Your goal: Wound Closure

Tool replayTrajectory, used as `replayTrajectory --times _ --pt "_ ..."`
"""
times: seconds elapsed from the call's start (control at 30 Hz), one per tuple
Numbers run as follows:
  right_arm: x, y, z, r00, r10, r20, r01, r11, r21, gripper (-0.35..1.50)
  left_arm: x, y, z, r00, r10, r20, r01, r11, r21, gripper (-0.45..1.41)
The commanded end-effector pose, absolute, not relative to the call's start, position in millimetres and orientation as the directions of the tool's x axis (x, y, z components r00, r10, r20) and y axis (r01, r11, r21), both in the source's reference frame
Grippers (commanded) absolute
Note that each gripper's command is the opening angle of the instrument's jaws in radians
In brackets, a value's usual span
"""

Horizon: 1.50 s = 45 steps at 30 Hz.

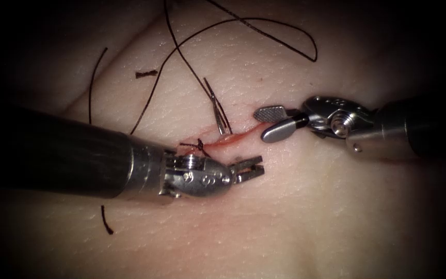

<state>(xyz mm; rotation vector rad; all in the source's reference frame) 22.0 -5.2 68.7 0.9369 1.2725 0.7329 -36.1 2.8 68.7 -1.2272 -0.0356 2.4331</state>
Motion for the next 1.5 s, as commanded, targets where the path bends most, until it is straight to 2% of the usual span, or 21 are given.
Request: replayTrajectory --times 0.03,0.2,0.43,0.63,0.93,1.07,1.33,1.5 --pt "22.0 -5.9 69.1 0.17 0.875 -0.453 0.052 0.451 0.891 1.2 -36.5 2.3 69.0 -0.498 0.403 -0.768 -0.362 -0.901 -0.239 -0.45" --pt "21.1 -6.2 69.0 0.169 0.852 -0.495 0.066 0.492 0.868 1.18 -36.5 2.7 67.6 -0.317 0.549 -0.773 -0.374 -0.822 -0.43 -0.45" --pt "21.0 -6.1 69.0 0.152 0.772 -0.617 0.083 0.612 0.787 1.21 -37.0 2.8 65.3 -0.122 0.694 -0.709 -0.299 -0.707 -0.641 -0.45" --pt "21.0 -6.1 68.7 0.175 0.718 -0.674 0.093 0.669 0.737 1.26 -36.7 2.9 63.5 -0.011 0.766 -0.643 -0.24 -0.626 -0.742 -0.45" --pt "21.1 -6.5 68.0 0.172 0.712 -0.681 0.109 0.673 0.731 1.16 -36.3 2.5 60.3 0.095 0.879 -0.467 -0.113 -0.456 -0.883 -0.45" --pt "21.2 -7.6 67.5 0.168 0.697 -0.697 0.133 0.684 0.717 1.16 -35.7 2.5 58.3 0.14 0.908 -0.395 -0.031 -0.395 -0.918 -0.45" --pt "22.0 -9.4 65.9 0.174 0.631 -0.756 0.146 0.742 0.654 1.16 -34.6 2.6 54.7 0.162 0.912 -0.376 0.042 -0.387 -0.921 -0.45" --pt "23.4 -10.5 65.3 0.161 0.596 -0.787 0.153 0.772 0.616 1.14 -33.5 2.2 53.1 0.163 0.836 -0.524 -0.003 -0.531 -0.847 -0.45"
